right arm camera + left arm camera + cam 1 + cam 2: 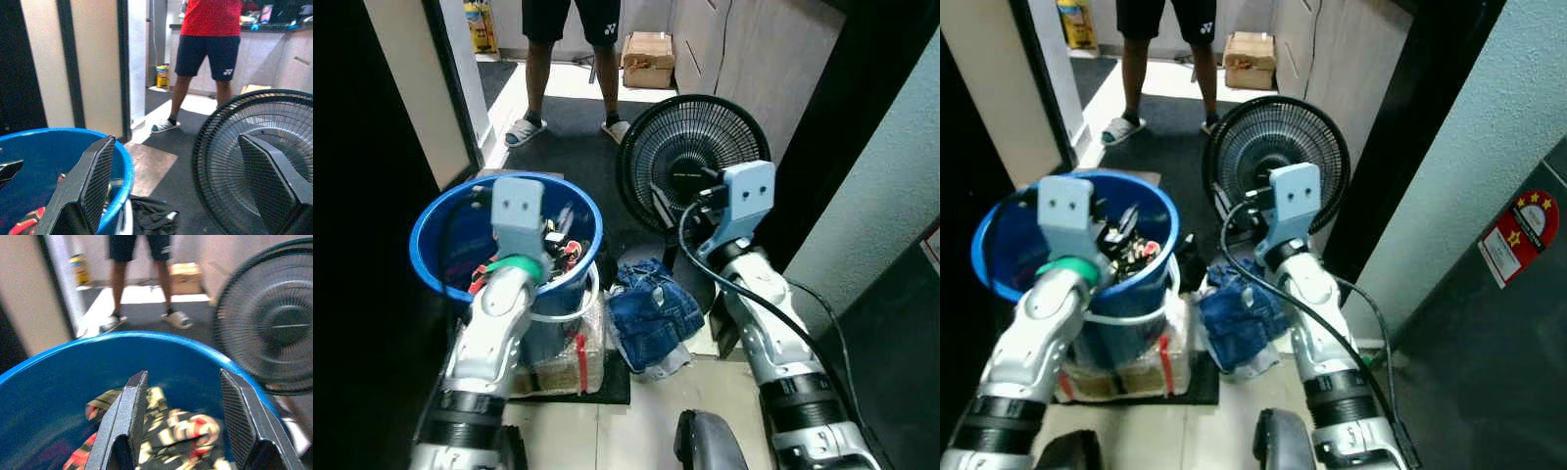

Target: Clothes washing

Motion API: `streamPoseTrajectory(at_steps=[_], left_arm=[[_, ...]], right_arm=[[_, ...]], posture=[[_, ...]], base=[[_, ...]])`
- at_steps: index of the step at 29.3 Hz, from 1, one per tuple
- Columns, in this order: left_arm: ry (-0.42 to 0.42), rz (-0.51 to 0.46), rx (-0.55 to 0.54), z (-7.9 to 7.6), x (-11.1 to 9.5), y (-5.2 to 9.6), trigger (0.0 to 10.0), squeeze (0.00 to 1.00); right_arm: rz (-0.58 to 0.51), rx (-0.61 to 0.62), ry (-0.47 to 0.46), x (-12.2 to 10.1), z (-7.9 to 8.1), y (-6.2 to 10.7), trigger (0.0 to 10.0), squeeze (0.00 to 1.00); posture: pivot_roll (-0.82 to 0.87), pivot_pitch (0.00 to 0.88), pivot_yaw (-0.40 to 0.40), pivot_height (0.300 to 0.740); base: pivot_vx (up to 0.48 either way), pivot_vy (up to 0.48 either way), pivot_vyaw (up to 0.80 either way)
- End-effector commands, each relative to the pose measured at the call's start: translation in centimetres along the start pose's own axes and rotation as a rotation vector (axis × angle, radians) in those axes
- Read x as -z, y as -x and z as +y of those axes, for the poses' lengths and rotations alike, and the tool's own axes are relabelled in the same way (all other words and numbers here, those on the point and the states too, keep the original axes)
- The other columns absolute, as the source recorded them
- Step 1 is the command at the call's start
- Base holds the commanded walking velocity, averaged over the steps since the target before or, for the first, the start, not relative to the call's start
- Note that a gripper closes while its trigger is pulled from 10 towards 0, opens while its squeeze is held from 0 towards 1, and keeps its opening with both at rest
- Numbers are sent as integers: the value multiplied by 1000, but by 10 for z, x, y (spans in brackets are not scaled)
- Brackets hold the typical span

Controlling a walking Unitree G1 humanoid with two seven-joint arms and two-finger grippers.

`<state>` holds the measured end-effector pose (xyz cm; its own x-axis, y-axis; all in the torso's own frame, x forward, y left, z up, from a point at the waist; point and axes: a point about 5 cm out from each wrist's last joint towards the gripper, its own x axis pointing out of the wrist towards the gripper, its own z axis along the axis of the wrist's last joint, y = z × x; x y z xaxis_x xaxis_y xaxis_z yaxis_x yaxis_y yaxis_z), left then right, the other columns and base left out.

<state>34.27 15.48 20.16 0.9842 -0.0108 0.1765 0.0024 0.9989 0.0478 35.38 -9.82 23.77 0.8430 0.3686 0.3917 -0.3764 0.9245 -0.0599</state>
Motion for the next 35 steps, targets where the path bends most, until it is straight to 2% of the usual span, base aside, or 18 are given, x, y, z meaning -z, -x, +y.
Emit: streamPoseTrajectory(at_steps=[1,3,8,11,13,14,15,16,23,28,33,35], left_arm=[[3,-16,-13,3,-4,5,10000,0],[27,-44,-4,2,-12,11,10000,0],[14,-46,13,-2,-13,14,10000,0],[6,-1,33,-11,1,18,10000,0],[5,11,35,-14,6,17,10000,0],[5,11,35,-14,6,17,10000,0],[4,15,35,-16,7,16,10000,0],[6,19,30,-17,8,13,10000,0],[4,31,17,-12,7,13,10000,0],[18,44,1,-8,8,14,10000,0],[29,43,1,-11,9,12,10000,0],[36,45,-1,-11,9,9,10000,0]], right_arm=[[-24,-8,-43,-7,3,-4,10000,0],[-61,-4,-102,-17,3,-4,10000,0],[-69,-24,-122,-20,3,-2,10000,0],[9,-164,-20,-7,15,10,10000,0],[82,-223,66,10,19,16,10000,0],[82,-223,66,10,19,16,10000,0],[112,-245,103,18,19,19,10000,0],[185,-265,156,38,18,27,10000,0],[242,-282,200,52,17,35,10000,0],[238,-289,177,49,15,35,10000,0],[243,-273,148,52,9,34,10000,0],[218,-239,108,48,10,26,10000,0]], posture=[[81,47,-63,511],[91,54,-71,511],[94,62,-70,511],[78,86,-73,511],[76,100,-83,511],[76,100,-83,511],[76,100,-83,511],[81,104,-86,511],[78,111,-84,511],[76,114,-85,511],[71,117,-84,511],[64,116,-81,511]], base=[[0,0,0],[0,0,0],[0,0,0],[0,0,0],[0,0,0],[0,0,0],[0,0,0],[0,0,0],[0,0,0],[0,0,0],[0,0,0],[0,0,0]])
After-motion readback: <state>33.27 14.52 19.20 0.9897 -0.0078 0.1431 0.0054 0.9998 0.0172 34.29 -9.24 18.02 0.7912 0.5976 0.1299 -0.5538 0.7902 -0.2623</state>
